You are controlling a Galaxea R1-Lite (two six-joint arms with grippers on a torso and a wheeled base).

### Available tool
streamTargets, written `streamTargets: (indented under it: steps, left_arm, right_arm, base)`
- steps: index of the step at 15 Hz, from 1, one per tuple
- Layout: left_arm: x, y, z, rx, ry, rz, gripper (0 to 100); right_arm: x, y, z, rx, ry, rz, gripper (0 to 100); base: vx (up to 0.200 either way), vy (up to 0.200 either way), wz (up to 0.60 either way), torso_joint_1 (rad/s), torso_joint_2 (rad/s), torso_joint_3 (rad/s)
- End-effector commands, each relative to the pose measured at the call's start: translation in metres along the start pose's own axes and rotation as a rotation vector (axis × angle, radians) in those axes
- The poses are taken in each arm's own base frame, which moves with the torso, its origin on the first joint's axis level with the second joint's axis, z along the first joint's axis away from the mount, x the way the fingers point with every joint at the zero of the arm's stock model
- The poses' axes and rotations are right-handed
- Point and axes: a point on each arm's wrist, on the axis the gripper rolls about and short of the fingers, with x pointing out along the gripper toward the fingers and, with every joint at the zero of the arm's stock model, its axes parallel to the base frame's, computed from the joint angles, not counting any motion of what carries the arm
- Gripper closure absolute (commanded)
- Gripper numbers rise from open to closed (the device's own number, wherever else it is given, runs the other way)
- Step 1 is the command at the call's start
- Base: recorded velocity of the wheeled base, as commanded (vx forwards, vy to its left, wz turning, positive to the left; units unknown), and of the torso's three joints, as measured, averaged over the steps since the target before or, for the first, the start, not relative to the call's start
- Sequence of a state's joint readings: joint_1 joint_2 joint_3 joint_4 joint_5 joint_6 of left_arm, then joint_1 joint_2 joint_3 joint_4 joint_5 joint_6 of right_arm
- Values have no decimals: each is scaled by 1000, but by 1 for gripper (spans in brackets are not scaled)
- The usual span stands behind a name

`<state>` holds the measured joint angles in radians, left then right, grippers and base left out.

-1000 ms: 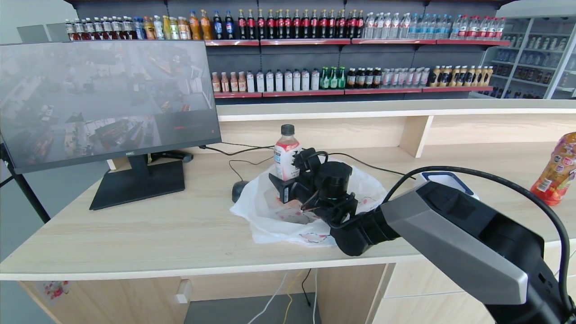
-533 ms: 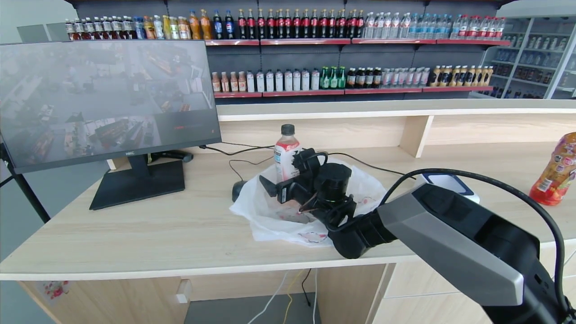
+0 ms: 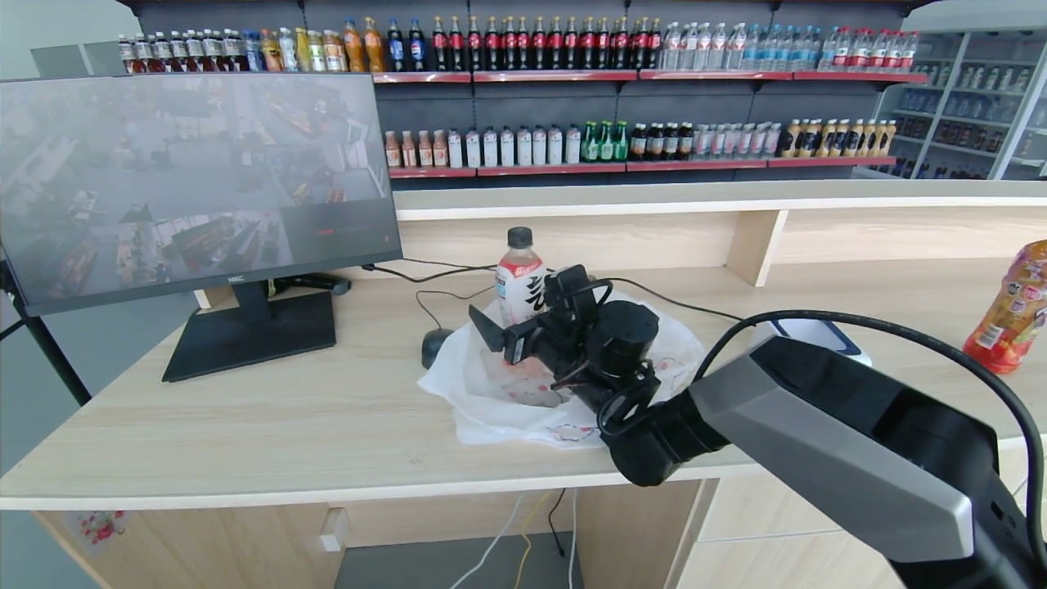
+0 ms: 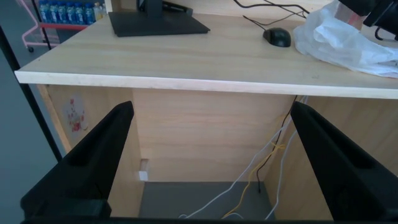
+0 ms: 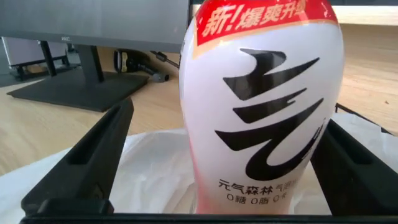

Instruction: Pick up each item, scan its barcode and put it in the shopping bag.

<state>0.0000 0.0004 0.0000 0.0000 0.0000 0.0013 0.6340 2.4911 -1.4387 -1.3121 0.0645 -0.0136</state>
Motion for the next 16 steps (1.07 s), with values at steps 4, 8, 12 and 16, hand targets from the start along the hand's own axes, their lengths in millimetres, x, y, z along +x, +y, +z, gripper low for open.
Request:
streamTargets:
  steps: [4,8,12,16]
  left_arm:
    - [0,0,0,0,0,0,0]
    - [0,0,0,0,0,0,0]
    - [0,0,0,0,0,0,0]
    - [0,0,0,0,0,0,0]
  right_arm:
    - [-25,1,18,-10,-30,5,0]
    - [-37,-8,7,-16,-7,-1,0]
    - [-39,-15,6,-16,-9,-4,0]
    - [-56,-16,6,-21,-9,-17,0]
  base:
    - [0,0,0,0,0,0]
    - [0,0,0,0,0,0]
    - [0,0,0,0,0,0]
    - [0,0,0,0,0,0]
